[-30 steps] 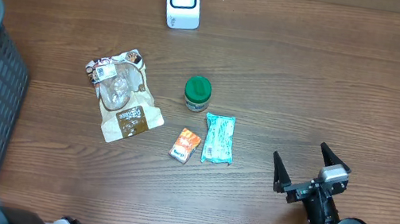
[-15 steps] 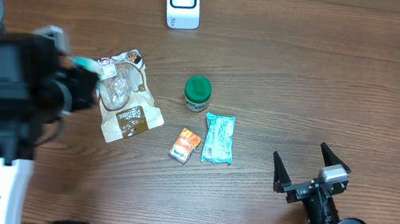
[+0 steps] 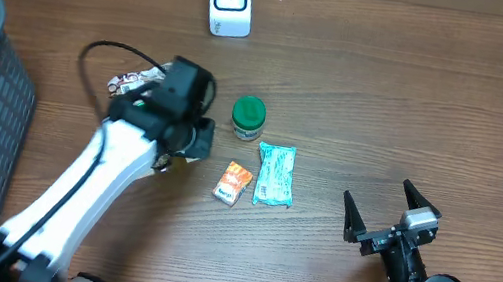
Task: Scan the item barcode
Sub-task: 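Carry the blue tissue pack with the left gripper and drop it beside the orange box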
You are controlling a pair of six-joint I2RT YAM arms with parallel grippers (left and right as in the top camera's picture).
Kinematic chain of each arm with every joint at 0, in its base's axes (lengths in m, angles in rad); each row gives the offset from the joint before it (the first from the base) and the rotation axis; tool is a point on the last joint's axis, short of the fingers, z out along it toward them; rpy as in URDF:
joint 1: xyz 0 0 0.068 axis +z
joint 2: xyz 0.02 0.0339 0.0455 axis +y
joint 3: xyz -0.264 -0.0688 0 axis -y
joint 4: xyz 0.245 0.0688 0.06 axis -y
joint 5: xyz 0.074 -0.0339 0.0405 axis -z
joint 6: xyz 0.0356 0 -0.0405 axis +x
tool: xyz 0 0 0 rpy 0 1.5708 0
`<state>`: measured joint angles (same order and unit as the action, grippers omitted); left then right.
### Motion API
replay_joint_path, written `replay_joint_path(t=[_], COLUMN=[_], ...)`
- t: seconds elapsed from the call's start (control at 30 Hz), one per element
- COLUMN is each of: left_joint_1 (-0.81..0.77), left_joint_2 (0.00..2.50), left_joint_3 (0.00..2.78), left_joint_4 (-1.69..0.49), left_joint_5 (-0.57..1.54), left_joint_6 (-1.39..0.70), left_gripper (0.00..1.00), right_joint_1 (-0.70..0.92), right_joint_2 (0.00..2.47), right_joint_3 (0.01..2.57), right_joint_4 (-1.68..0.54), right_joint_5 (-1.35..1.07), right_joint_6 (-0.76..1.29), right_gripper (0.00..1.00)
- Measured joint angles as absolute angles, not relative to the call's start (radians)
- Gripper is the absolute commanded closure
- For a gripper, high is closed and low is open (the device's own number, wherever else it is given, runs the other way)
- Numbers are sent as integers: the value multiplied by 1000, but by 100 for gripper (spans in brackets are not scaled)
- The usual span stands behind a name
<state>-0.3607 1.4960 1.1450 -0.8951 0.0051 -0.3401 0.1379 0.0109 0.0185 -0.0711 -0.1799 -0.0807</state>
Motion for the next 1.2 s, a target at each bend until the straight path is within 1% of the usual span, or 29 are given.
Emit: replay_joint_path(t=[0.1, 0.23, 0.37, 0.47, 0.53, 0.63, 0.73, 0.8, 0.9, 1.0, 1.1, 1.2], left_joint_1=[-394, -419, -426, -426, -426, -426, -426, -426, -426, -421, -395, -347], left_joint_2=[1600, 1652, 1659, 1659, 1659, 1659, 1659, 1659, 1662, 1672, 1672, 1672], left_joint_3=[1138, 1137, 1137, 1137, 1137, 1137, 1137, 1139, 1174, 1315, 1516, 1692], left_joint_4=[-884, -866, -837, -832, -831, -828, -828, -836, -899, -1022, -1148, -1261], left_joint_5=[2, 3, 3, 3, 3, 3, 3, 3, 3, 3, 3, 4], left_joint_6=[-350, -365, -368, -369, -371, -374, -375, -375, -372, -361, -333, -286], left_gripper=[96, 96, 89, 79, 68, 57, 53, 53, 53, 51, 40, 33], right_joint_1=[138, 138, 138, 138, 138, 138, 138, 138, 138, 138, 138, 138], right_joint_2=[11, 11, 11, 11, 11, 11, 11, 11, 11, 11, 10, 11], right_joint_3=[19, 19, 19, 19, 19, 19, 19, 19, 19, 19, 19, 19], right_joint_4=[-71, -72, -71, -71, -72, -71, -72, -71, -72, -72, -71, -70], right_joint_5=[-179, -180, -180, -180, -180, -180, -180, -180, -180, -180, -180, -180], right_joint_6=[-81, -81, -81, -81, -81, -81, -81, -81, -81, -81, -81, -81], right_gripper=[0, 0, 0, 0, 0, 0, 0, 0, 0, 0, 0, 0])
